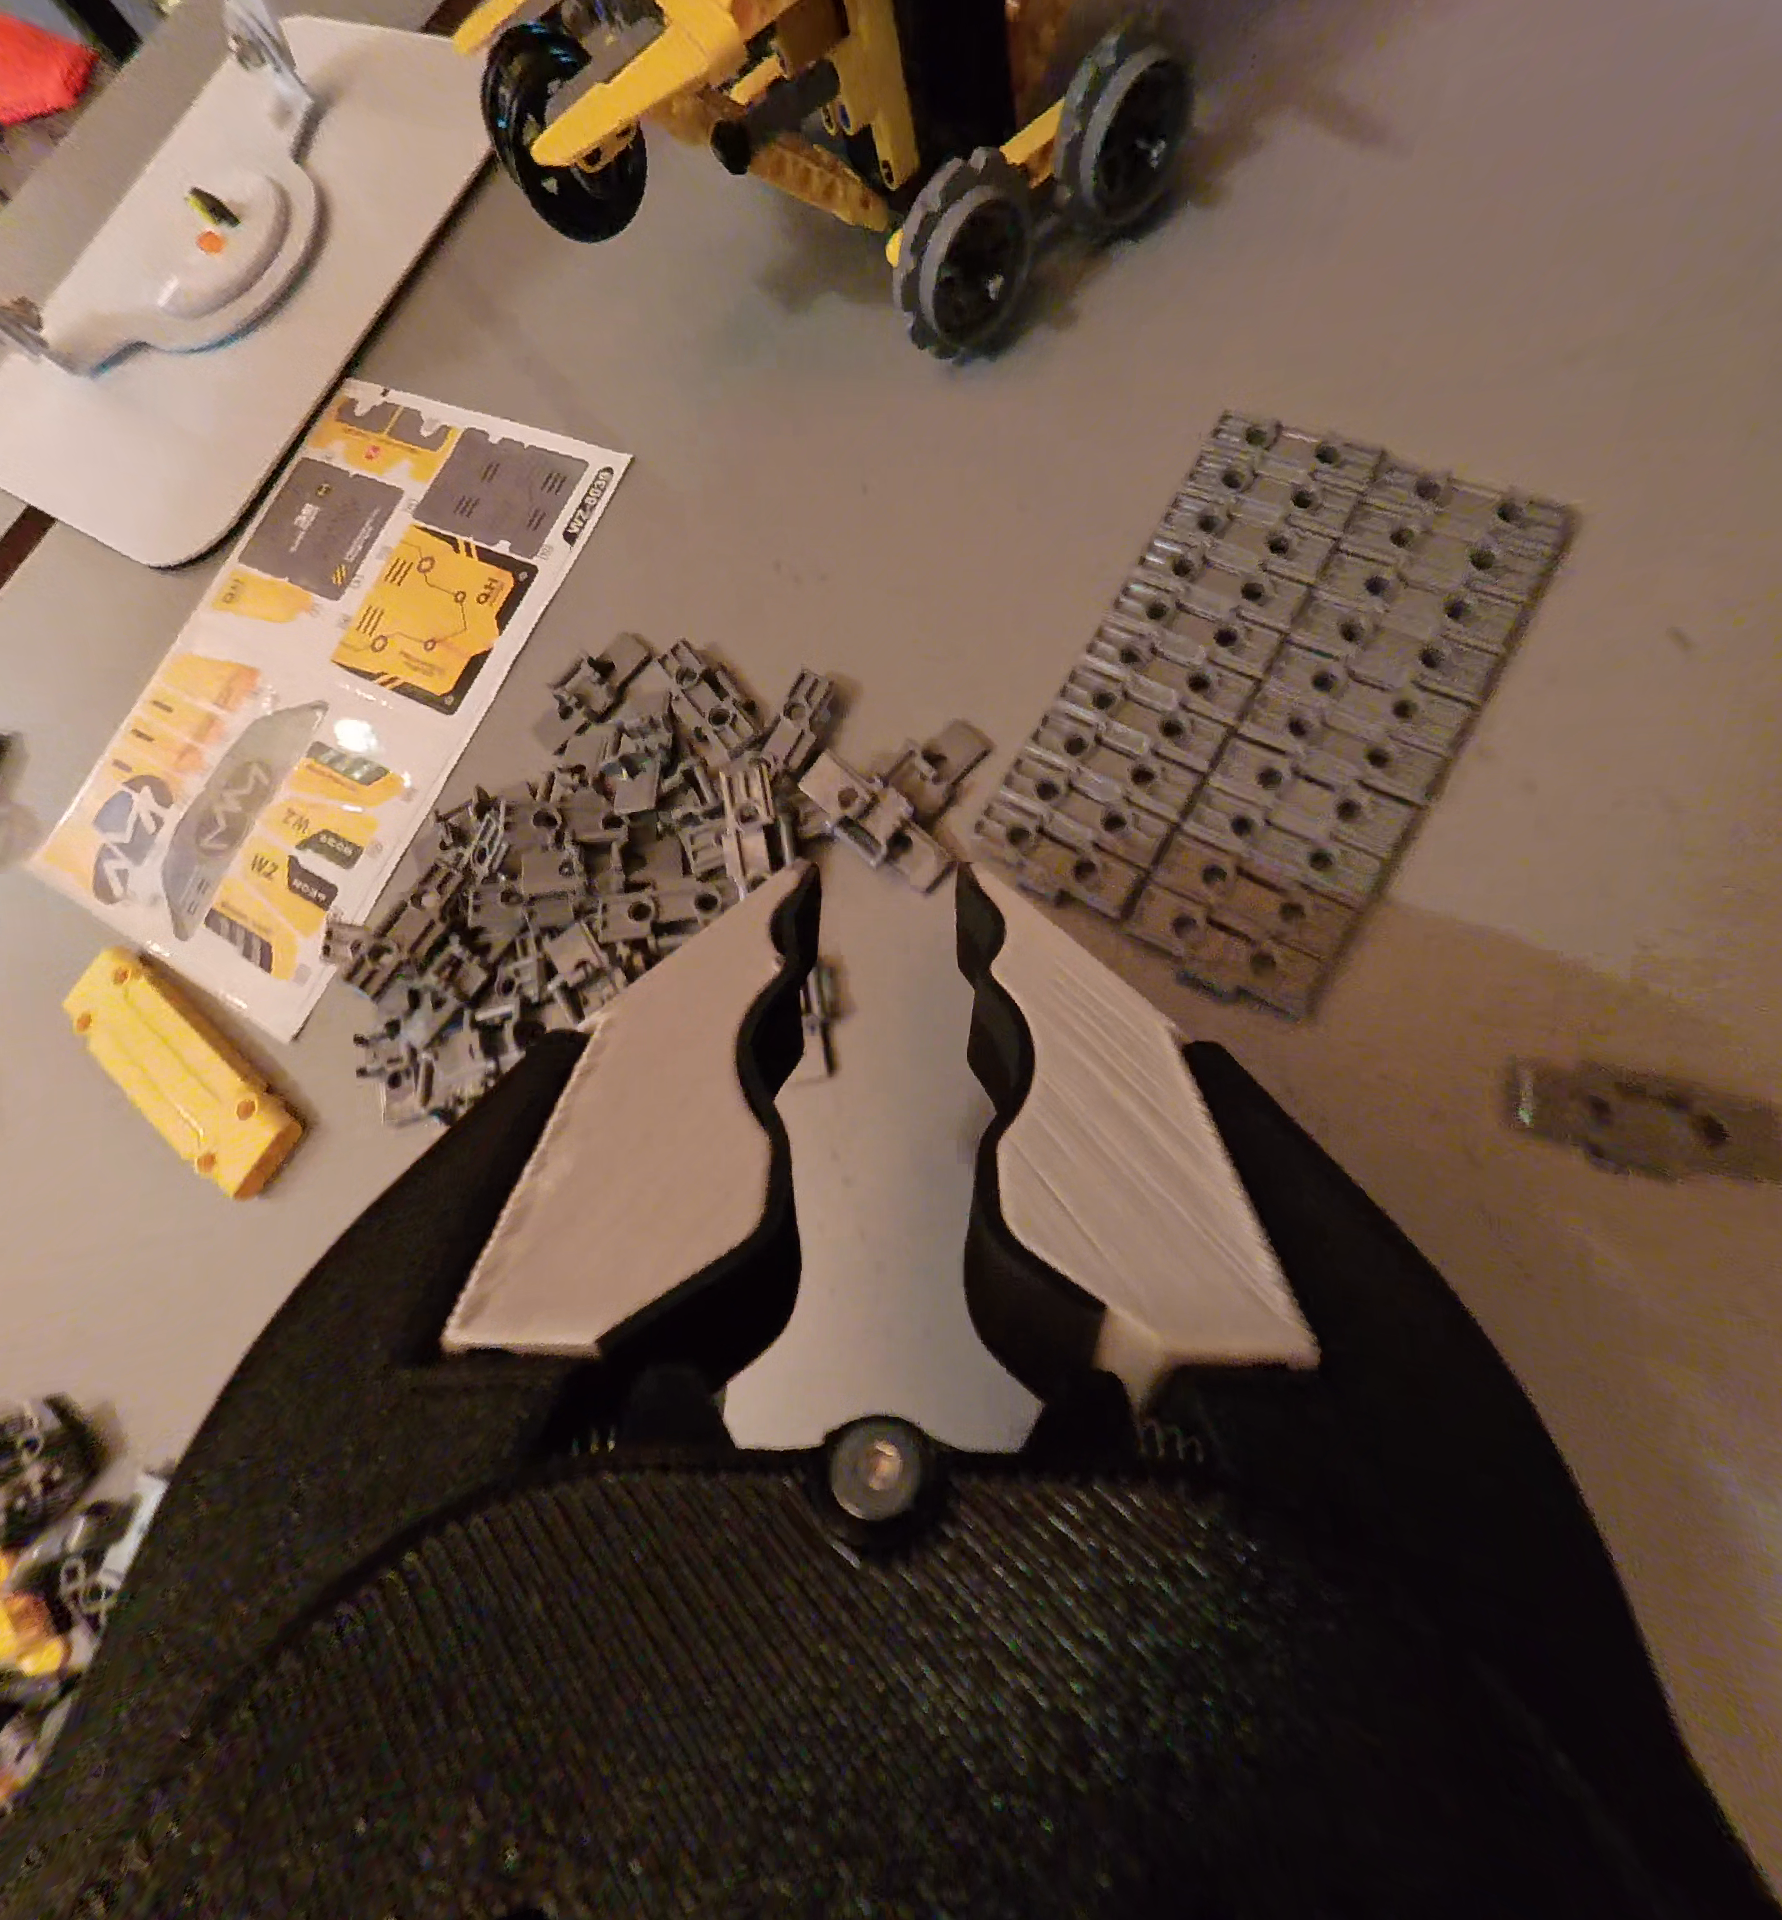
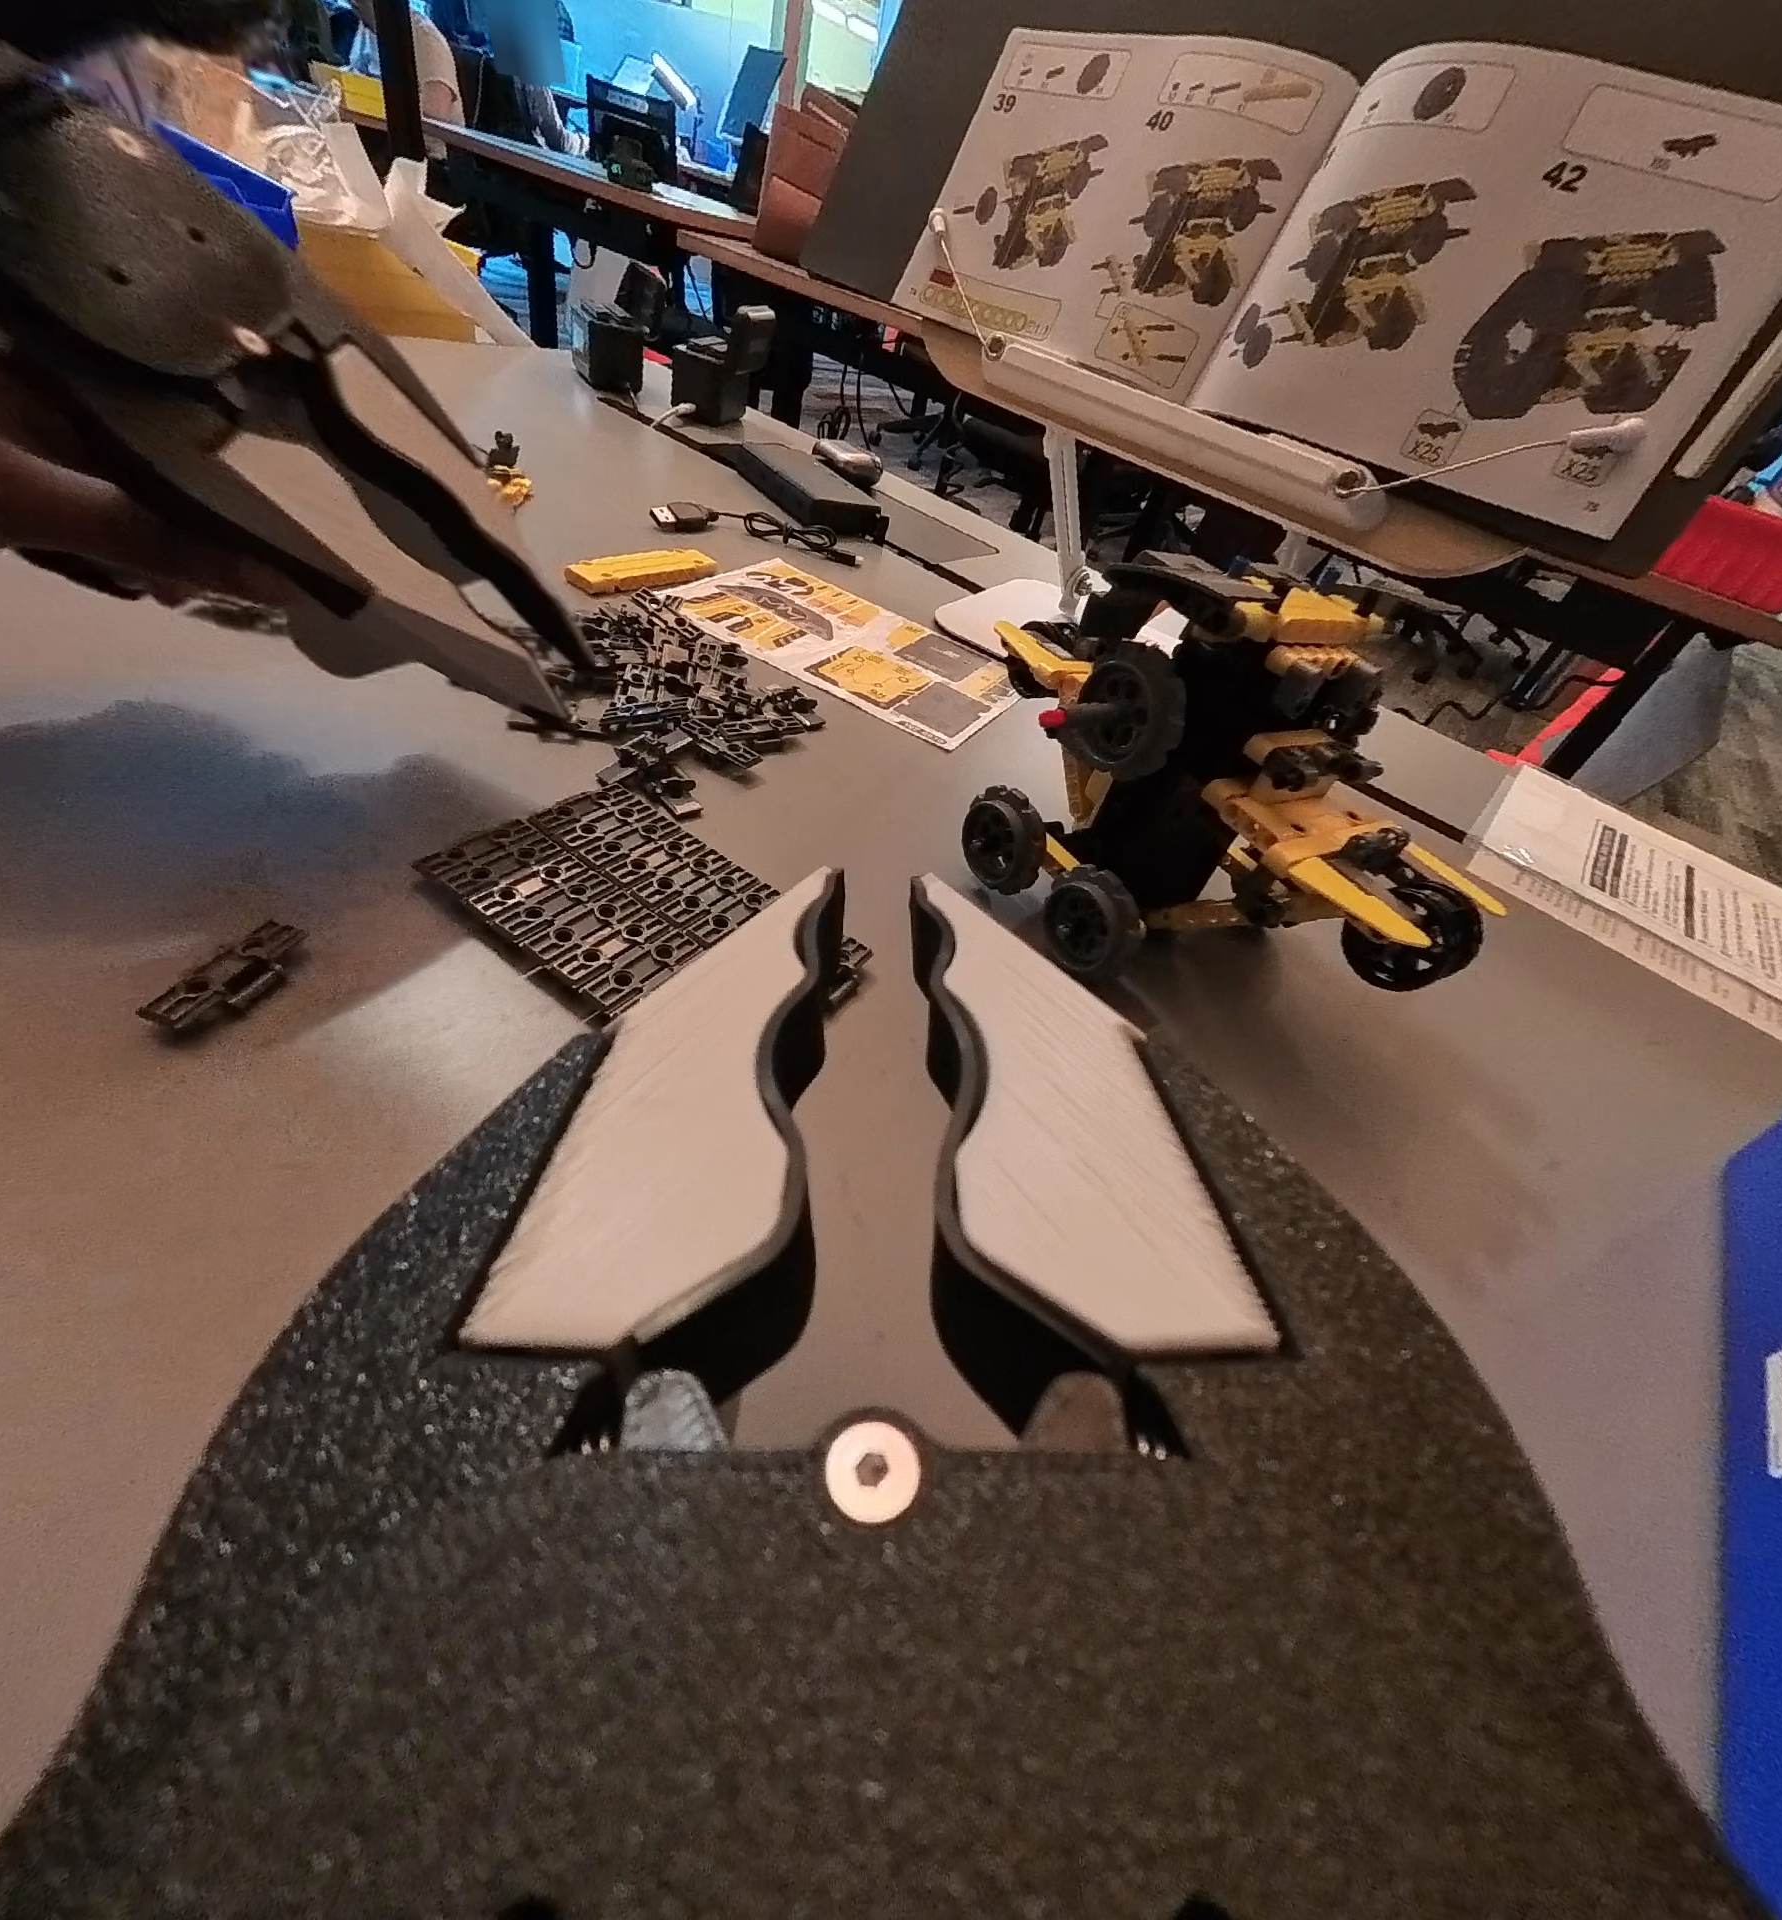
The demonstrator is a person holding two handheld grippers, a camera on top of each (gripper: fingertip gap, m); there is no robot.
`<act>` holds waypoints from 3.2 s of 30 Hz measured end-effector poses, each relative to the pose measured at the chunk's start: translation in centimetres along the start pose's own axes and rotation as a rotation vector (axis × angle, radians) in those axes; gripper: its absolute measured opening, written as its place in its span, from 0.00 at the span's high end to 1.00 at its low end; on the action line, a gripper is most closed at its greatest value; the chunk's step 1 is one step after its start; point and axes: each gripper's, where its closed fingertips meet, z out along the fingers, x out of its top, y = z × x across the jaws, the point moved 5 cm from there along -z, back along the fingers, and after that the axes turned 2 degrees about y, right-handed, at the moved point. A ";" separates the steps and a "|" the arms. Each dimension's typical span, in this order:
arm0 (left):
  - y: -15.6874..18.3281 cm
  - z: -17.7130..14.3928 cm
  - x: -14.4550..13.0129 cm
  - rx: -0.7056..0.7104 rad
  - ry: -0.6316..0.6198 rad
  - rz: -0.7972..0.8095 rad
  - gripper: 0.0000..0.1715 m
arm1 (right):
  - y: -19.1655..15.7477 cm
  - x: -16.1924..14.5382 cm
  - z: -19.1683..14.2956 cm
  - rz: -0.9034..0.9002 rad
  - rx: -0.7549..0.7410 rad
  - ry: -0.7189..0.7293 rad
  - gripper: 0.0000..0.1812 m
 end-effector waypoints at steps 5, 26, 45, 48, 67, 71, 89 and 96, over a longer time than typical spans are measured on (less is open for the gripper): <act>-0.3 2.5 0.2 -0.047 -0.038 -0.037 0.89 | -0.1 0.0 0.1 -0.002 0.006 -0.005 0.93; 5.7 -5.0 4.5 -0.508 0.471 -0.415 0.97 | -1.6 2.2 -1.5 0.022 0.054 0.244 0.98; 11.9 -2.8 2.1 -0.541 0.277 -0.479 0.97 | -1.8 2.6 -2.5 0.213 0.198 0.332 0.91; 10.7 -4.3 3.0 -0.662 0.450 -0.615 0.97 | -3.8 2.5 -1.5 0.164 0.250 0.221 0.83; 11.1 -6.0 4.1 -0.749 0.584 -0.617 0.97 | -8.7 2.9 0.3 0.367 0.497 0.063 0.79; 11.1 -5.7 3.8 -0.727 0.543 -0.589 0.93 | -8.7 2.6 0.2 0.340 0.483 0.033 0.79; 7.8 -4.4 -0.3 0.061 0.039 -0.033 0.67 | -7.5 -0.6 0.0 0.192 0.371 -0.219 0.79; 7.5 -5.0 -0.4 0.079 0.042 -0.037 0.66 | -8.0 -1.1 0.3 0.145 0.370 -0.264 0.79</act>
